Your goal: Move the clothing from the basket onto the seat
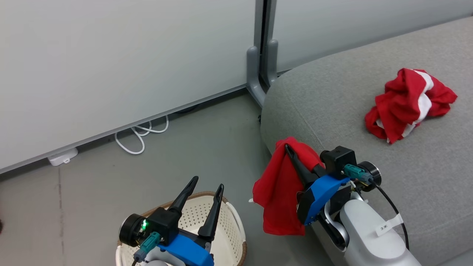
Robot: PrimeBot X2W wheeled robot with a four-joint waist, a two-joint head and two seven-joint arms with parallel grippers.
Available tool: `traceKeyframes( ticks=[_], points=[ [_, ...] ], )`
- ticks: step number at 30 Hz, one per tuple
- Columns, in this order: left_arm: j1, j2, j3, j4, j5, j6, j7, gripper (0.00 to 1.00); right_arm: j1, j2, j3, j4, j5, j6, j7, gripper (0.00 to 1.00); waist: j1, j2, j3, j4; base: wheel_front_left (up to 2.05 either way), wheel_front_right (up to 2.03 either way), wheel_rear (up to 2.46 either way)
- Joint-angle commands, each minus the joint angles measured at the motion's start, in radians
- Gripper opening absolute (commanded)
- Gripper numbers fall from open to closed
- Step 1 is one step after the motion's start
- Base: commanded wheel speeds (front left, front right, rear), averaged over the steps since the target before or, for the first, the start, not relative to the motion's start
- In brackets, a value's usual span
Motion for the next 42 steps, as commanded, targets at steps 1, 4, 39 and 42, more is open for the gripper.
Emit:
traceKeyframes(
  ticks=[1, 4, 39, 42],
  points=[
    [-0.018, 0.003, 0.0, -0.005, 0.004, -0.001, -0.003, 1.0, -0.008, -0.001, -0.005, -0.01, -0.005, 0.0, 0.0, 0.0, 0.0, -0.0001, 0.018, -0.067, 0.0, 0.0, 0.0],
    [-0.024, 0.007, -0.002, -0.009, 0.003, -0.001, -0.003, 1.0, -0.007, -0.001, -0.011, -0.017, -0.008, 0.0, 0.001, 0.0, 0.0, -0.0001, 0.03, -0.116, 0.0, 0.0, 0.0],
    [-0.143, 0.07, -0.118, 0.035, -0.047, -0.001, -0.003, 1.0, 0.013, -0.001, -0.121, -0.06, 0.004, 0.0, -0.032, 0.0, 0.0, -0.0001, 0.134, -0.28, 0.0, 0.0, 0.0],
    [-0.142, 0.074, -0.109, 0.027, -0.042, -0.001, -0.003, 1.0, -0.019, -0.001, -0.137, -0.06, 0.007, 0.0, -0.032, 0.0, 0.0, -0.0001, 0.149, -0.282, 0.0, 0.0, 0.0]
  ],
)
